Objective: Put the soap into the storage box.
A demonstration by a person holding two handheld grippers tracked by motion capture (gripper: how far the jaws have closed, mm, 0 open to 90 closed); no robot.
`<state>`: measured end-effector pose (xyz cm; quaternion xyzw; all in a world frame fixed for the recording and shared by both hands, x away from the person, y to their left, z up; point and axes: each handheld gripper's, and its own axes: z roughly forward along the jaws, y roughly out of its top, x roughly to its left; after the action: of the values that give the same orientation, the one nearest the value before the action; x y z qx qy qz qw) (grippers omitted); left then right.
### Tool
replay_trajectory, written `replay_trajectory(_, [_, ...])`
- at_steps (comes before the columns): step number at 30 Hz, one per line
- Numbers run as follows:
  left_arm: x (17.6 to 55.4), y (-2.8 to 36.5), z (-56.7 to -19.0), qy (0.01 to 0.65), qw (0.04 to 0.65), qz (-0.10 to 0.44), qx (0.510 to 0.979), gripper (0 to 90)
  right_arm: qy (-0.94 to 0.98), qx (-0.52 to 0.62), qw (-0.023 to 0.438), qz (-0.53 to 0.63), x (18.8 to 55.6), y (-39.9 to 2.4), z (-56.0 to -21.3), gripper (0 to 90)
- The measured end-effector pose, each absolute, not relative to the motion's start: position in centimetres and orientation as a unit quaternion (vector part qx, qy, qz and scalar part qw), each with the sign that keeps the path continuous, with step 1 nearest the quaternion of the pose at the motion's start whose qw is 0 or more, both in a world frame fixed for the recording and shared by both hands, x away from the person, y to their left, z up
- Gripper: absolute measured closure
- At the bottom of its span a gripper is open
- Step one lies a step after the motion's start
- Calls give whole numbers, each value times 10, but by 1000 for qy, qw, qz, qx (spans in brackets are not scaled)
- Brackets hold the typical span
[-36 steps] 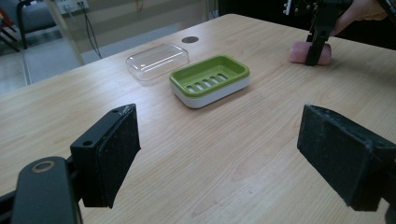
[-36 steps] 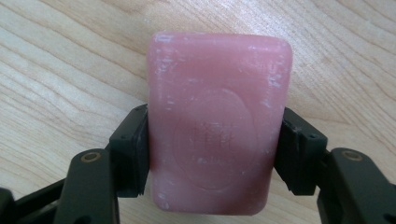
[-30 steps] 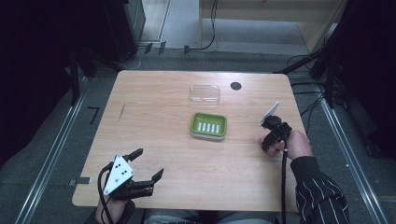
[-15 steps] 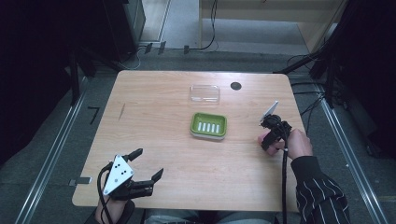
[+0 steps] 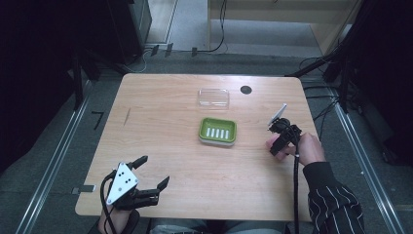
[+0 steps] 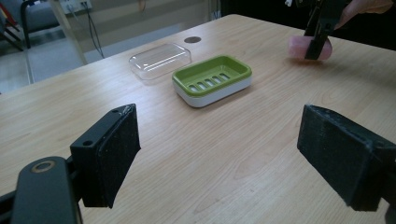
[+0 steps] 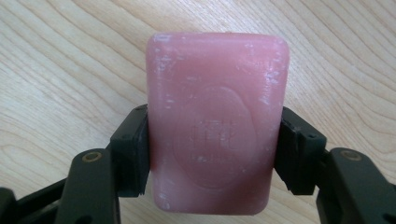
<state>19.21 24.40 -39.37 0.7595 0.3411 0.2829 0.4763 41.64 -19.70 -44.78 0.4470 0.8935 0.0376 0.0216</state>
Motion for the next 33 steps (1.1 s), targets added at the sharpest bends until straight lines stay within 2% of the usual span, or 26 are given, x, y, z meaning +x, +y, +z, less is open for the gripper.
replay_trajectory(33, [184, 251, -394, 352, 469, 292, 755, 139, 913, 402, 39, 59, 420, -173, -430, 384])
